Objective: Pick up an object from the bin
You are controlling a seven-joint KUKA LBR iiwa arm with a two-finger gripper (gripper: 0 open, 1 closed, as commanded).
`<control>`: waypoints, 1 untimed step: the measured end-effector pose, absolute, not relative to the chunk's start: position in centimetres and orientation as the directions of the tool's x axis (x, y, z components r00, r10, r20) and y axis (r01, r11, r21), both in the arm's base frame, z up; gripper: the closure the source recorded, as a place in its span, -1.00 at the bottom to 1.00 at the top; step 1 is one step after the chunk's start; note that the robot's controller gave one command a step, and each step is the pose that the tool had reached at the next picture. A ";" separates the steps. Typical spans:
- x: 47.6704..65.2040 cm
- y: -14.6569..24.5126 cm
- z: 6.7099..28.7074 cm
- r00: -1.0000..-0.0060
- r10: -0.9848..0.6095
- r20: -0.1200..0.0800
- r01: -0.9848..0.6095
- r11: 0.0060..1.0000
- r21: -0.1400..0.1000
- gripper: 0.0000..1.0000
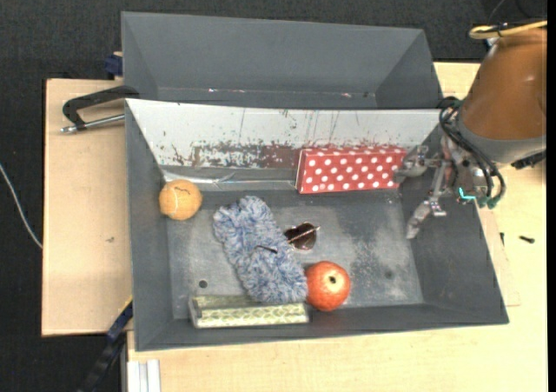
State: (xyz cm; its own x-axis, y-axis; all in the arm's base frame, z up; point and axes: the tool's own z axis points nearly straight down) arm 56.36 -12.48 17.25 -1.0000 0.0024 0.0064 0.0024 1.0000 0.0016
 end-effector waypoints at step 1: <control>56.5 -12.4 17.7 -1.000 0.001 -0.002 0.001 1.000 0.000 -1.00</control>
Offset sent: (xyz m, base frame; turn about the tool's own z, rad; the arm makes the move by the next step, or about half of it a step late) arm 0.0108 0.0981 0.1056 0.1807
